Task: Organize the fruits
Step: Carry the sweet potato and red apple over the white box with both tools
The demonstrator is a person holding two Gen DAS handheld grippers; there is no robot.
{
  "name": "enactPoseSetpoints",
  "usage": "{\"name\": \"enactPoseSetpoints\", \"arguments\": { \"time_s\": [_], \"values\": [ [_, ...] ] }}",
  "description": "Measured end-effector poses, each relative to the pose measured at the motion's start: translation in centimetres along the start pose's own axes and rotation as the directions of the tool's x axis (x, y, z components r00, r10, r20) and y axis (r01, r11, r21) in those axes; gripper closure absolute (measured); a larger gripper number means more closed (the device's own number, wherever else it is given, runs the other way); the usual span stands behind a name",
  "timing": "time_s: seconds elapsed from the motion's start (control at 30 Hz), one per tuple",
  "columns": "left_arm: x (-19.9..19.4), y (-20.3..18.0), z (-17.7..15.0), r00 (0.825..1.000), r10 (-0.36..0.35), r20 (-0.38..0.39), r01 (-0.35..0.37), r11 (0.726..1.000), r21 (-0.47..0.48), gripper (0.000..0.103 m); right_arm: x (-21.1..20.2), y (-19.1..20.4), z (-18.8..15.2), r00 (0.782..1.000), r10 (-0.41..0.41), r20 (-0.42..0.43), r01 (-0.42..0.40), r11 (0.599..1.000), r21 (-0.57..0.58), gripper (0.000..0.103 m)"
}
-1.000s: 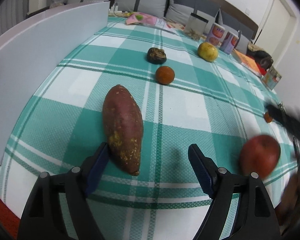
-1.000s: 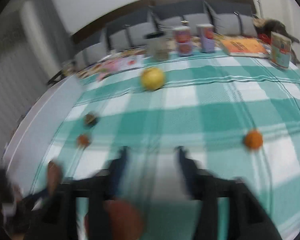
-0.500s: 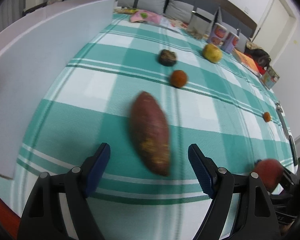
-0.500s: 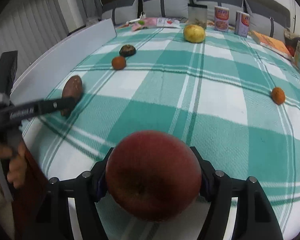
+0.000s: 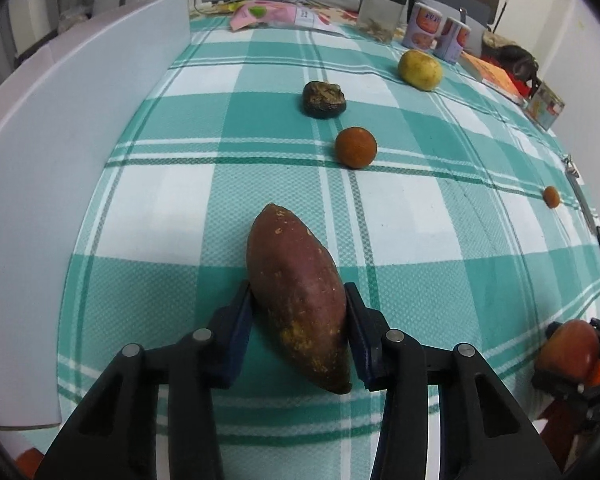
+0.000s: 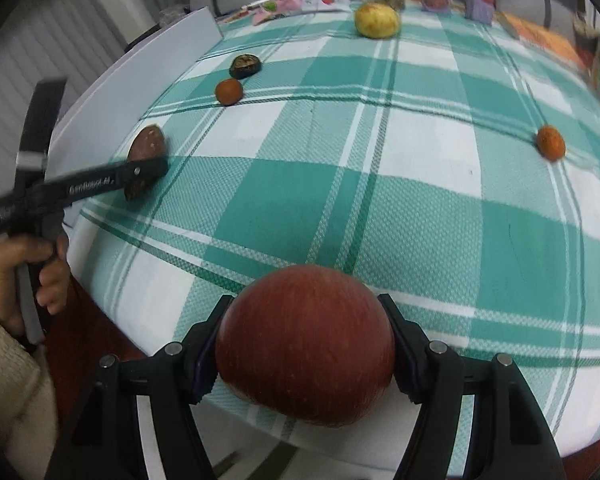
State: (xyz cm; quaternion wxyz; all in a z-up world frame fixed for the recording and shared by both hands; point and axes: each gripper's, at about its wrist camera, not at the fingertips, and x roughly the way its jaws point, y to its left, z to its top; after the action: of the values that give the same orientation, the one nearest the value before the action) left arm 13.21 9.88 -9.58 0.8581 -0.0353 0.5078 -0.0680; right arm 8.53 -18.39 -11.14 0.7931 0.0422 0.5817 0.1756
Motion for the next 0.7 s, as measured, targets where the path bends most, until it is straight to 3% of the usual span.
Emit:
{"name": "enactPoseSetpoints", "arguments": {
  "time_s": [0.13, 0.23, 0.33, 0.43, 0.53, 0.7],
  "values": [
    [-2.3, 1.0, 0.4, 0.996, -0.094, -0.004, 0.093, 0.993, -0.075, 0.059, 0.3, -1.8, 1.8, 0.987, 0.155, -0.049, -0.145, 0.976, 0.161, 0.034],
    [-5.5, 2.4, 1.5, 0.987, -0.156, 0.036, 0.160, 0.977, -0.140, 0.059, 1.1, -2.0, 4.4, 0.953, 0.297, -0.067, -0.269, 0.923, 0.275, 0.034],
    [-10.5, 5.5, 3.2, 0.976, -0.180, 0.122, 0.201, 0.961, -0.192, 0.059, 1.2, 1.1, 9.0, 0.927, 0.370, -0.066, -0.344, 0.905, 0.249, 0.034],
    [-13.8, 9.3, 4.8, 0.978, -0.115, 0.176, 0.154, 0.962, -0.227, 0.058, 0.5, 7.4, 14.6, 0.905, 0.422, -0.054, -0.413, 0.901, 0.130, 0.034],
    [-15.1, 14.8, 5.6, 0.984, 0.001, 0.179, 0.054, 0.952, -0.301, 0.058, 0.2, 15.1, 19.3, 0.882, 0.469, -0.055, -0.470, 0.882, -0.015, 0.034],
    [-12.6, 23.8, 5.6, 0.990, 0.129, 0.057, -0.091, 0.892, -0.443, 0.058, 3.1, 29.4, 24.9, 0.879, 0.457, -0.137, -0.476, 0.839, -0.264, 0.034]
  ]
}}
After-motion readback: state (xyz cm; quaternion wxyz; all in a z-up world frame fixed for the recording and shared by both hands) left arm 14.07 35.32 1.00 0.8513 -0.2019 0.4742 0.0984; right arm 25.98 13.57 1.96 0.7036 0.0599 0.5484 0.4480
